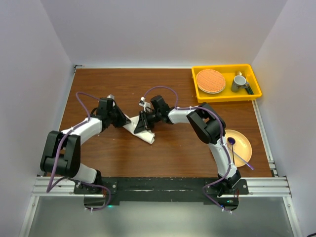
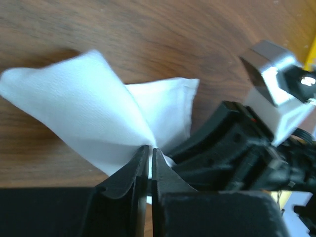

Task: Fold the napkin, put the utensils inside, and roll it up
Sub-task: Roll the napkin with the utensil

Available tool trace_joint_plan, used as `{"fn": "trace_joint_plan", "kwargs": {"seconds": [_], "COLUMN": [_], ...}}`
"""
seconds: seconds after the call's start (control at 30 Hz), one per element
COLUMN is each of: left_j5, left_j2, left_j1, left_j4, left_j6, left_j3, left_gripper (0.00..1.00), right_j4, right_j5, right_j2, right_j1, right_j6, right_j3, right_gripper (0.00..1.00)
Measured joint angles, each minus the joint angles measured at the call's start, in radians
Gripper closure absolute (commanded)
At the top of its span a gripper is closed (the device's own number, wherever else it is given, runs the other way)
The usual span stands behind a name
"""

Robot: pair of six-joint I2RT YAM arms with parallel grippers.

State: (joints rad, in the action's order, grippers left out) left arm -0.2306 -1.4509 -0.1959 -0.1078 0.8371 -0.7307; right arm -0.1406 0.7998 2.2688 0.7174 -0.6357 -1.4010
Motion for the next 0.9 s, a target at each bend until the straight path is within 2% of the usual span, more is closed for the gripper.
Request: {"fn": "trace_joint_plan", "kwargs": {"seconds": [0.13,0.33,0.37,0.5,0.67,0.9], "left_j5": [-0.002,0.003,0.003,0.011,0.022,0.022], "left_j2": [-0.051,-0.102,-0.119,-0.153,-0.153,-0.153], "left_j1": [0.015,0.032,0.034,0.041,0.046,0.047], "left_j4": [0.026,0.056,0.067,0.083,0.081,0.080], "left_j6": [0.003,-0.001,-0.002,-0.009,-0.013,-0.019], "left_j3": [-0.001,-0.001,-0.002,-0.005,-0.005,-0.005], "left_gripper": [1.00,1.00,1.00,1.00,1.00,1.00], "right_j4": [0.046,0.232,0.277,0.441,0.550,0.534], "right_j5": [-0.025,-0.113,-0.139,-0.318,-0.584,-0.798], "right_j2": [-0.014,-0.061,-0.068,-0.098,-0.129,-0.143], "right_j1": [0.003,0.020,0.029,0.079,0.163,0.267], "right_j6": [0.016,0.104,0.129,0.254,0.407,0.591], "right_j3": [-0.006,-0.062,-0.087,-0.167,-0.214,-0.208], "right_gripper": [0.64,0.39,0.33,0.19,0.13,0.11]}}
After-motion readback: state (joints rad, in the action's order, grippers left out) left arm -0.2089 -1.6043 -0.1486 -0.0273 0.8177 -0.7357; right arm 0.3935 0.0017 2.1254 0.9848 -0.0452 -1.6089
